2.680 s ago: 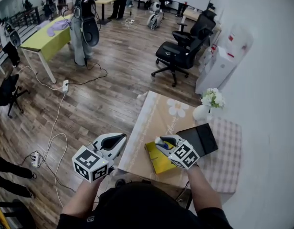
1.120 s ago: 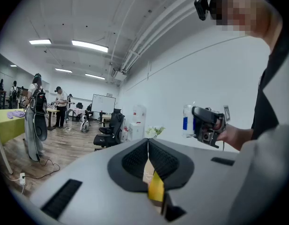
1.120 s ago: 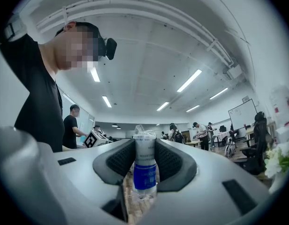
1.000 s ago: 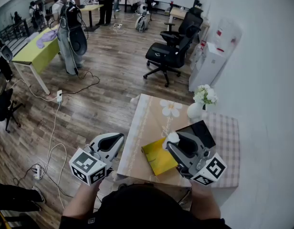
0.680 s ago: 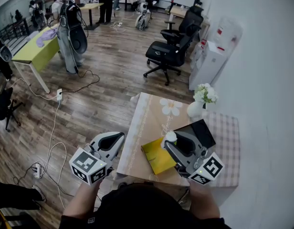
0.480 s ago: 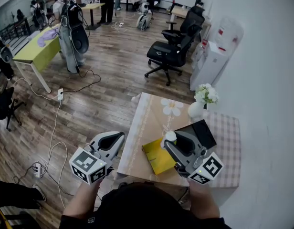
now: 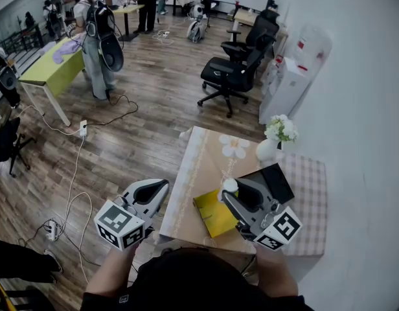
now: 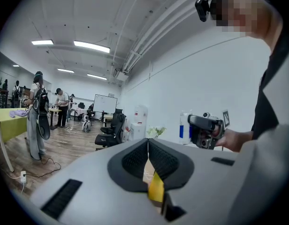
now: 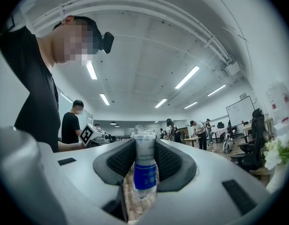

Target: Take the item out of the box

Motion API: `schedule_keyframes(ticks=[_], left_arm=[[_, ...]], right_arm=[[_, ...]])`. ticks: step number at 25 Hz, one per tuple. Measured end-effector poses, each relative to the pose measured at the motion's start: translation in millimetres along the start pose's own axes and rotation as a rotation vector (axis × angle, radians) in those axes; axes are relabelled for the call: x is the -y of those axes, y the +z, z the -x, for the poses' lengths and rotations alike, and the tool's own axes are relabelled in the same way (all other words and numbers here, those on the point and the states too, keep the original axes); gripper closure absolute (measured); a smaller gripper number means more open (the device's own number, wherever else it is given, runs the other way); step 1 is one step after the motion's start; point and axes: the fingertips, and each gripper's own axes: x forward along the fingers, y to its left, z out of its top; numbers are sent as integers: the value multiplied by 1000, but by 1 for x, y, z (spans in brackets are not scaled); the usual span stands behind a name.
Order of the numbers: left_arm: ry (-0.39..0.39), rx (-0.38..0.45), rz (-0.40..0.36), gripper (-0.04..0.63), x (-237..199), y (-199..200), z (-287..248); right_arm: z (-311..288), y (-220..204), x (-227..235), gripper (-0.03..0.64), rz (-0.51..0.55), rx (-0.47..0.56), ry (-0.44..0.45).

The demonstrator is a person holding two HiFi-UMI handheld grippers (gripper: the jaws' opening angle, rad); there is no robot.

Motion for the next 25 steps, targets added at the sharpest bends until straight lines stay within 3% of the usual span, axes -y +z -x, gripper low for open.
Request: schedule_keyframes(ticks=[25], left_arm=[[-18,-9,2,581,4,-6,-3]], right_arm=[[6,-6,-2,482,-16,-11,-19]])
